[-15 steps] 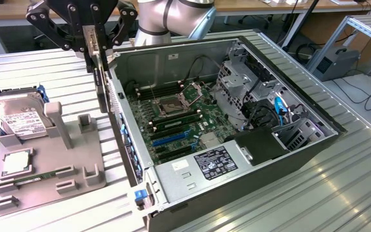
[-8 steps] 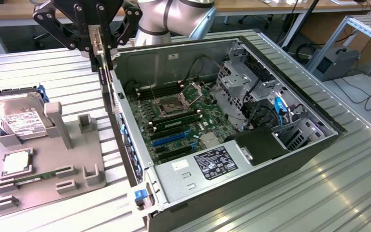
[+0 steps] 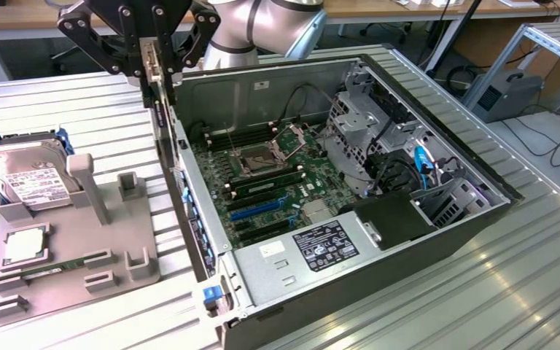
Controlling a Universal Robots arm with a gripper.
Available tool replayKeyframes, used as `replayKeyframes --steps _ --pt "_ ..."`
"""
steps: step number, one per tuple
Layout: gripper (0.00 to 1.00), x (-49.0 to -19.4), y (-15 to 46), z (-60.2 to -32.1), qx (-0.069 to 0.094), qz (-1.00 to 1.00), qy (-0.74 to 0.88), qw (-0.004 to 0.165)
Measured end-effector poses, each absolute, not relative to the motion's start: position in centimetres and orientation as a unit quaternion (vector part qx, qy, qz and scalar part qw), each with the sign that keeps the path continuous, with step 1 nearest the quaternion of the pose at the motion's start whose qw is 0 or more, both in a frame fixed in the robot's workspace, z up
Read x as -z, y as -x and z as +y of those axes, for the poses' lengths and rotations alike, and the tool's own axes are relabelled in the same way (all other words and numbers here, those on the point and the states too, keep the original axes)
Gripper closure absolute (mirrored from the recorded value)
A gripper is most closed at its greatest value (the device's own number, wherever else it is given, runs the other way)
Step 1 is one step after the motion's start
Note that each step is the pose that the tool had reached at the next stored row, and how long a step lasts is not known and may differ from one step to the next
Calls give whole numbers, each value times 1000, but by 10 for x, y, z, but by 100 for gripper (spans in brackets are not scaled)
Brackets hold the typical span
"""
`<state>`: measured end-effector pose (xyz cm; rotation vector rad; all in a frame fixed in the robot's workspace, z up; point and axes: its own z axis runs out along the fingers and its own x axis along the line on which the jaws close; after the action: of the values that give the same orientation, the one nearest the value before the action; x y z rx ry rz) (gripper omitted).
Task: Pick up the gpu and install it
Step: 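Pick up the gpu and move the gpu toward the slot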
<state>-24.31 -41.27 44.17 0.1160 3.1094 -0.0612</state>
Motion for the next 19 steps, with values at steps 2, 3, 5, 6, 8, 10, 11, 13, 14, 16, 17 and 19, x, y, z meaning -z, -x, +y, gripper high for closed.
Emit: replayKeyframes --steps 2,3,5,6,8,10,11,13,14,16,17,19 --pt "73 -442 242 -413 20 999 -37 15" --pt "73 -442 241 -413 20 999 -37 15" --pt "73 -442 239 -413 20 999 -37 15" --pt "73 -442 239 -413 20 999 -37 15" --pt "73 -442 237 -413 20 999 -37 15" --pt "73 -442 235 -413 20 999 -37 15" --pt "73 -442 234 -413 20 999 -37 15" --pt "73 -442 233 -413 20 999 -37 15" --pt "73 -442 232 -413 20 999 -37 15" --pt "73 -442 231 -413 20 999 -37 15" --pt "73 -442 230 -413 20 999 -37 15" --pt "73 -442 228 -413 20 999 -37 15"
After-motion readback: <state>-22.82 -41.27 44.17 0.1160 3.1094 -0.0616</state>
